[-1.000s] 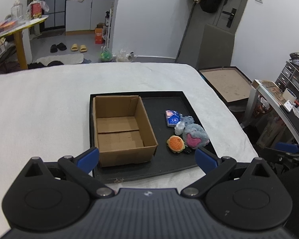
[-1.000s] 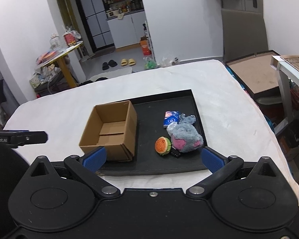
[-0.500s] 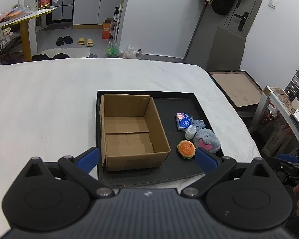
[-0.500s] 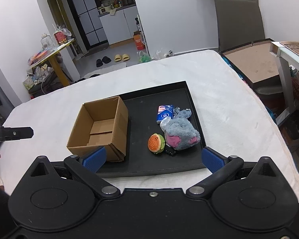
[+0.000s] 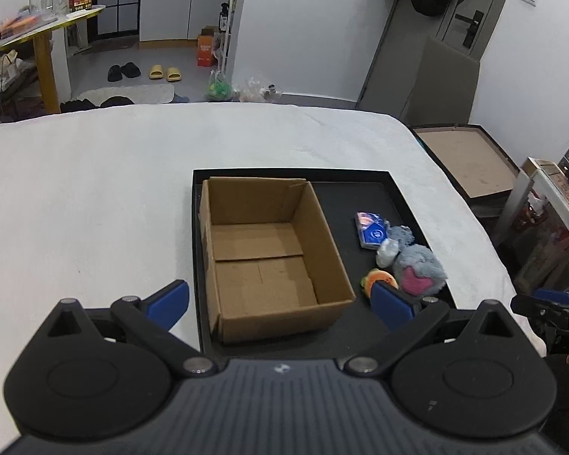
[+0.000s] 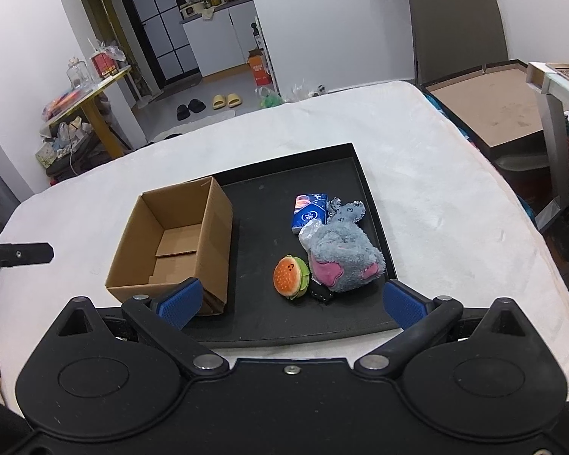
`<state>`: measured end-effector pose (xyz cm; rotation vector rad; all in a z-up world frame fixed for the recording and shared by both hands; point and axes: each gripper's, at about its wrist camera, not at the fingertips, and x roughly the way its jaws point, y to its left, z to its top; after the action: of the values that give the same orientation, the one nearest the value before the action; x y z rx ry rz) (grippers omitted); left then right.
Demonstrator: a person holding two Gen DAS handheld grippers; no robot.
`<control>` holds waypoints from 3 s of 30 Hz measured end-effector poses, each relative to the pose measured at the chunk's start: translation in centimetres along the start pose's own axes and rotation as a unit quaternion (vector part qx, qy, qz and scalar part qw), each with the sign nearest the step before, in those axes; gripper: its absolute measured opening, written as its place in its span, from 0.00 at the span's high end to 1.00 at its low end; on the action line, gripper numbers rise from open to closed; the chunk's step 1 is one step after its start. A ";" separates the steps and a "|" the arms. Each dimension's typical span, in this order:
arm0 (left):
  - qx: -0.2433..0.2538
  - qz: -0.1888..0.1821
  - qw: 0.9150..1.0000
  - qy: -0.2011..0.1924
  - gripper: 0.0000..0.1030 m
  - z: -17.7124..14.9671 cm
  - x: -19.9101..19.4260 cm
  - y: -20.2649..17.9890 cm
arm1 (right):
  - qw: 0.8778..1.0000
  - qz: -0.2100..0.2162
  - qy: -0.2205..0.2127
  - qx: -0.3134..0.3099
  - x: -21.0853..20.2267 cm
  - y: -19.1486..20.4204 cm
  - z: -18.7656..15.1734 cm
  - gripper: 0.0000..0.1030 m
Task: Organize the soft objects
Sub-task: 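Move the right gripper down to the plush hamburger while the left gripper grips the box wall, then close the right gripper on the plush hamburger and lift it, then carry the hamburger over the cardboard box and open the right gripper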
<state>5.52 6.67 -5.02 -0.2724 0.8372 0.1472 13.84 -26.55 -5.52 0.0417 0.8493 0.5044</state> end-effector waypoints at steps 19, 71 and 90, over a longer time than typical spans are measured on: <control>-0.006 0.028 0.999 0.017 0.06 1.5 7.3 3.7 | 0.999 -0.001 0.046 0.008 7.4 0.2 0.5 0.20; -0.119 0.056 0.990 0.052 0.87 -0.8 14.1 7.3 | 0.995 -0.061 0.072 -0.040 16.5 3.8 -0.2 0.95; -0.118 0.038 0.991 0.054 0.86 -0.7 14.2 7.6 | 0.998 0.005 -0.006 -0.055 12.9 9.2 5.0 0.95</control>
<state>12.61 14.05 -17.45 -0.4750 0.9382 0.3059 20.77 -11.90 -9.19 -0.0526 0.8091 0.5597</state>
